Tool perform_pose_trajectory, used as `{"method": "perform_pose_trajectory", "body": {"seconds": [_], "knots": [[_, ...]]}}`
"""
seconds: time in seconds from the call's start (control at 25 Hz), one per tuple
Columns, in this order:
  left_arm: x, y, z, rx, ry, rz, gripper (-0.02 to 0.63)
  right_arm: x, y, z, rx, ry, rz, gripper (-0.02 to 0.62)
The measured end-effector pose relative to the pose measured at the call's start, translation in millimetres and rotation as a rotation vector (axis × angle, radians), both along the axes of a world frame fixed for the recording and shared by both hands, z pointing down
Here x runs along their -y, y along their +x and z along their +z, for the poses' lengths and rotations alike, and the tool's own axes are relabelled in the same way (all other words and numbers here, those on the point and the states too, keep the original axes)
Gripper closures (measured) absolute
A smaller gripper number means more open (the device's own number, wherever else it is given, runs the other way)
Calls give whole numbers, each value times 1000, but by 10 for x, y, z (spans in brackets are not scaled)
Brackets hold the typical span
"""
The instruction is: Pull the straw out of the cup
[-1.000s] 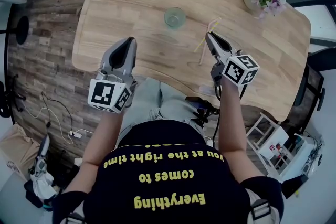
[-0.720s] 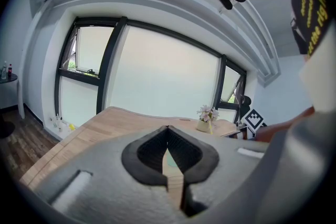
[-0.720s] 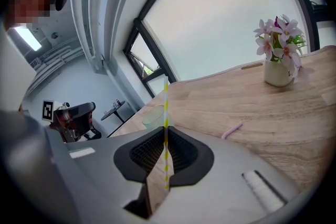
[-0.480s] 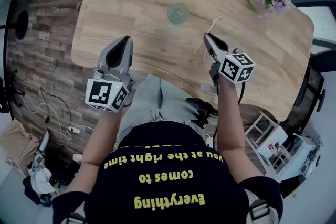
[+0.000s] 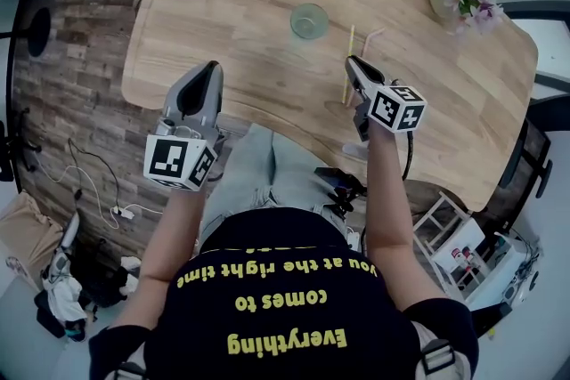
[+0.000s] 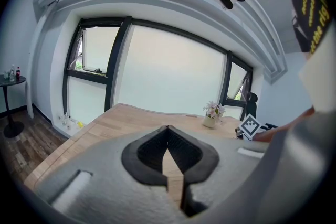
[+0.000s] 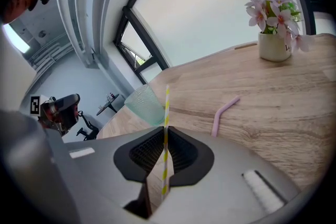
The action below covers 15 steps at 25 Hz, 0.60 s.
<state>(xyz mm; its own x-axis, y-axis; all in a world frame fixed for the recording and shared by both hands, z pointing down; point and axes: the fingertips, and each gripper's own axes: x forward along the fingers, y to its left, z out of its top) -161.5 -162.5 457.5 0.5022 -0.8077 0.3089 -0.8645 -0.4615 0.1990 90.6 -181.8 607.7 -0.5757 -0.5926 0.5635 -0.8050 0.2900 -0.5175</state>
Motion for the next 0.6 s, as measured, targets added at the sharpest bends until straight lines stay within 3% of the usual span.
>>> {"method": "perform_pose_trajectory", "body": {"seconds": [0.36,0.6], "knots": [[10,-19,33,0,-8,-13,606,73,53,312,70,-123,103,563],[34,12,28,-7,-6,-12,606,92,36,351,46,-154,101,563]]}}
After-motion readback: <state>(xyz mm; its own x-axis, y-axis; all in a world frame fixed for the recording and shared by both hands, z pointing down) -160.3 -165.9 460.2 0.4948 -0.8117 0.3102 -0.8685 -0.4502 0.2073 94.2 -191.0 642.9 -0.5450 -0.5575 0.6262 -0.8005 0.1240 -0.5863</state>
